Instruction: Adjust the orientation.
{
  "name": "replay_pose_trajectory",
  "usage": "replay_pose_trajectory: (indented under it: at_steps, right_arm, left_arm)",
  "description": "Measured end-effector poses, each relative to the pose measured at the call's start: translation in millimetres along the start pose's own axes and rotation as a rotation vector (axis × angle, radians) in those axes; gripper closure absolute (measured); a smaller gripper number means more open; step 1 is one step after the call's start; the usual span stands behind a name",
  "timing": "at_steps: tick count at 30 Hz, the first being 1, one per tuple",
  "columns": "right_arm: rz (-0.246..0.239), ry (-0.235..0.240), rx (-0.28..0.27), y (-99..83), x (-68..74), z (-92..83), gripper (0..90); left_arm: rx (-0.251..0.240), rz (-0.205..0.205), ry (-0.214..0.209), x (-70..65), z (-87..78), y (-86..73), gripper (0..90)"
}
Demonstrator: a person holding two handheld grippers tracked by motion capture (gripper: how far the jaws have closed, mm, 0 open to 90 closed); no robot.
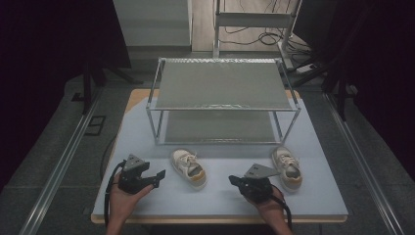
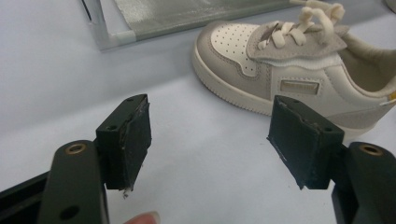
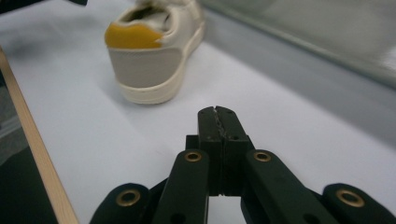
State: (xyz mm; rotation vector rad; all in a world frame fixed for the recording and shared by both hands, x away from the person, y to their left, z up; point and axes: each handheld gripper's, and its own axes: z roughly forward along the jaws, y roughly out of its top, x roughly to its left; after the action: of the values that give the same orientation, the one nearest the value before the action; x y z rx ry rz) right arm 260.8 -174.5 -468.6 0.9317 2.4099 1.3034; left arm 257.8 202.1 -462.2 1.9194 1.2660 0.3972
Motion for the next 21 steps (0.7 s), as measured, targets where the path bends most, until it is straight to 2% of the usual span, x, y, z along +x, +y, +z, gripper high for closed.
replay_pose_trajectory:
  at_steps: [4, 7, 11, 14, 17, 21]
  right_arm:
    - [0.002, 0.006, 0.028, 3.1, 4.7, 26.3, 89.7]
    - [-0.03, 0.01, 0.06, 5.7, 10.5, 43.4, 89.6]
    - [-0.064, 0.05, 0.091, 7.1, 23.5, 61.8, 89.3]
    - [-0.09, 0.045, 0.096, 8.8, 30.6, 67.3, 89.5]
    - [-0.076, 0.089, 0.1, 10.5, 34.5, 70.7, 89.6]
    - [-0.114, 0.135, 0.104, 13.8, 47.3, 77.5, 89.5]
  left_arm:
    - [0.008, 0.006, -0.005, 0.9, 2.0, -1.3, 29.3]
    - [0.009, 0.004, -0.002, 3.1, 0.9, -1.4, 29.3]
    - [-0.003, -0.009, 0.009, 7.2, -4.8, -2.0, 29.4]
    - [-0.011, -0.02, 0.019, 10.2, -10.0, -3.7, 29.5]
    - [-0.012, -0.028, 0.03, 11.6, -12.9, -4.8, 29.5]
    - [-0.023, -0.039, 0.038, 13.5, -19.1, -5.6, 29.5]
